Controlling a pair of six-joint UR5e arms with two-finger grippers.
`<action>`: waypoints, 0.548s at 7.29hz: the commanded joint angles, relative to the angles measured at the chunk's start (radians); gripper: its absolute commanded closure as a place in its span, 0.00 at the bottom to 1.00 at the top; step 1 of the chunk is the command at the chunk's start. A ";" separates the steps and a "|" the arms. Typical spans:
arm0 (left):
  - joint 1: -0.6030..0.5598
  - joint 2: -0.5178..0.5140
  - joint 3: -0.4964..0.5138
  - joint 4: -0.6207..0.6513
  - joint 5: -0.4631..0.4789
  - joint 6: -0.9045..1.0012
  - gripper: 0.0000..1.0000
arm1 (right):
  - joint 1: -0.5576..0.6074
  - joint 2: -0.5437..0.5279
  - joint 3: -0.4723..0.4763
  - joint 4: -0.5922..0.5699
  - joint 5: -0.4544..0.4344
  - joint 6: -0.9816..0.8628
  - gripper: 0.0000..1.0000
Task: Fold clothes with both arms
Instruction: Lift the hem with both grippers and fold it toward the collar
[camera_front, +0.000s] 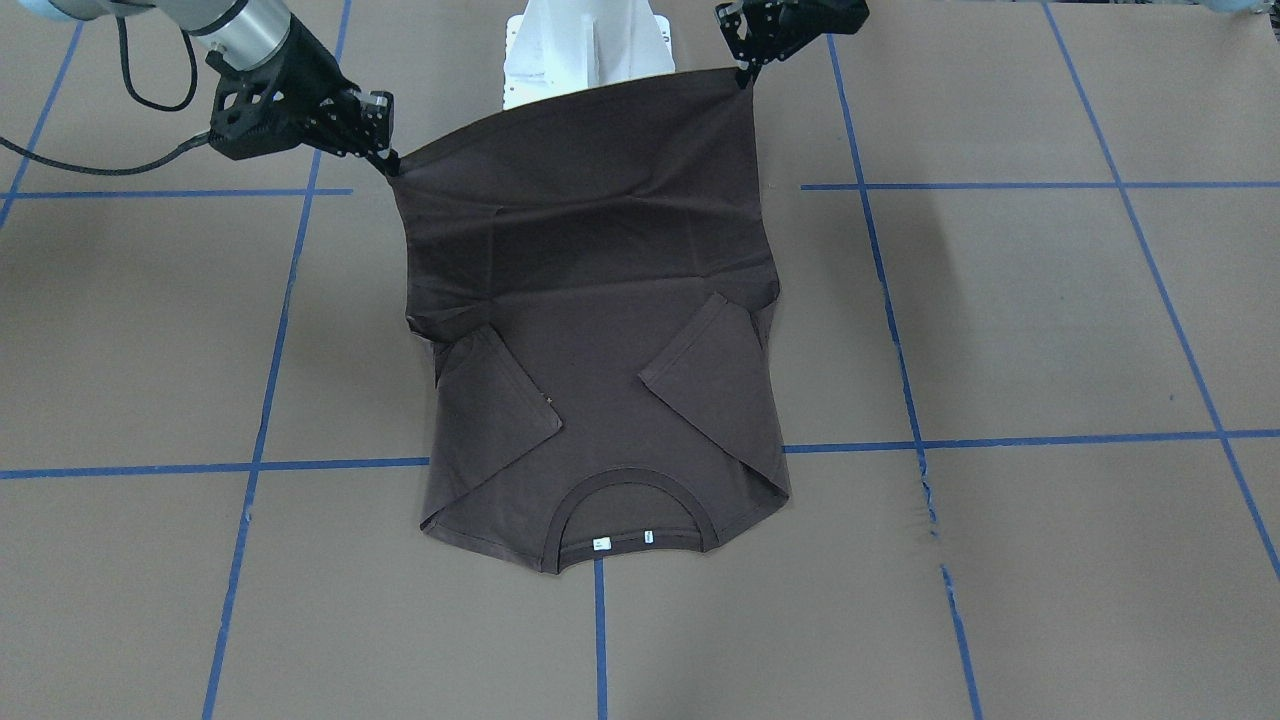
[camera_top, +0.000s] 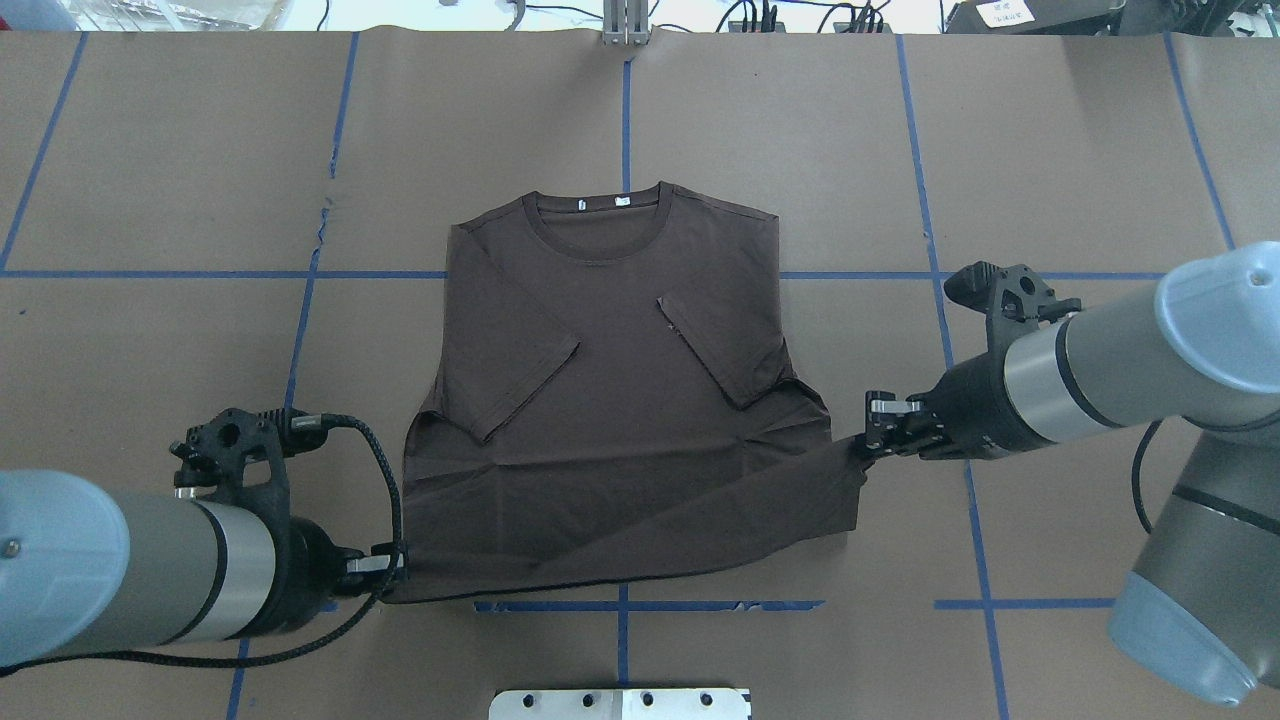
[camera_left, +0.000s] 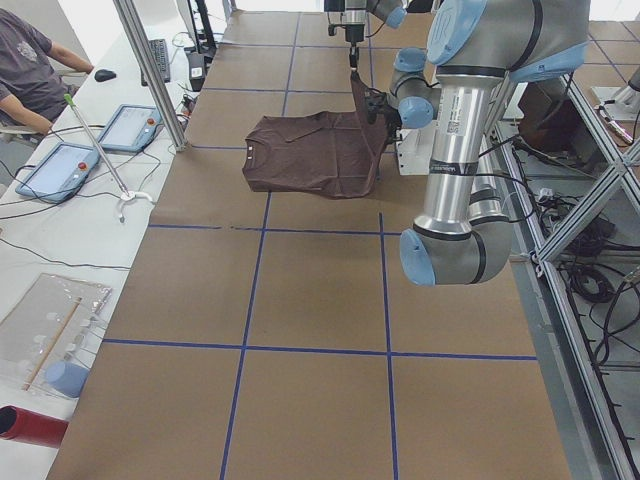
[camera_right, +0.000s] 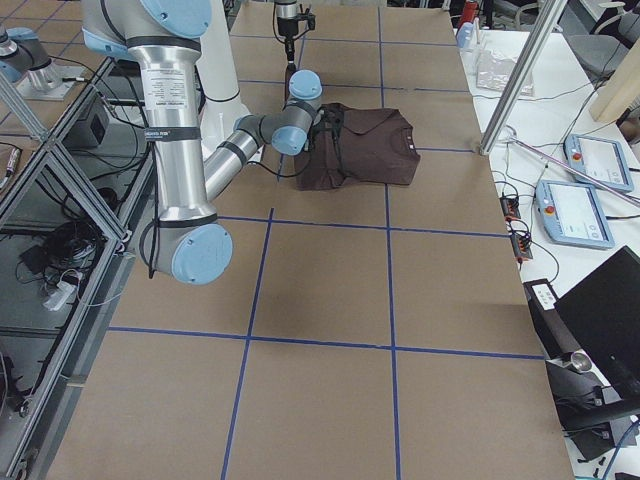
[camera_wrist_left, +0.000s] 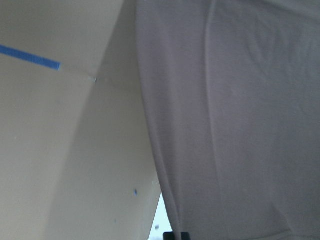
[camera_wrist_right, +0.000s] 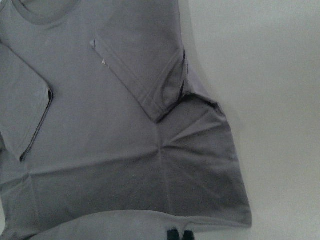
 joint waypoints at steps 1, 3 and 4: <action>-0.160 -0.007 0.083 -0.006 -0.054 0.110 1.00 | 0.123 0.097 -0.147 0.000 -0.002 -0.081 1.00; -0.238 -0.155 0.277 -0.016 -0.054 0.113 1.00 | 0.181 0.201 -0.279 0.000 -0.003 -0.110 1.00; -0.290 -0.206 0.385 -0.073 -0.054 0.113 1.00 | 0.191 0.259 -0.337 0.000 -0.006 -0.110 1.00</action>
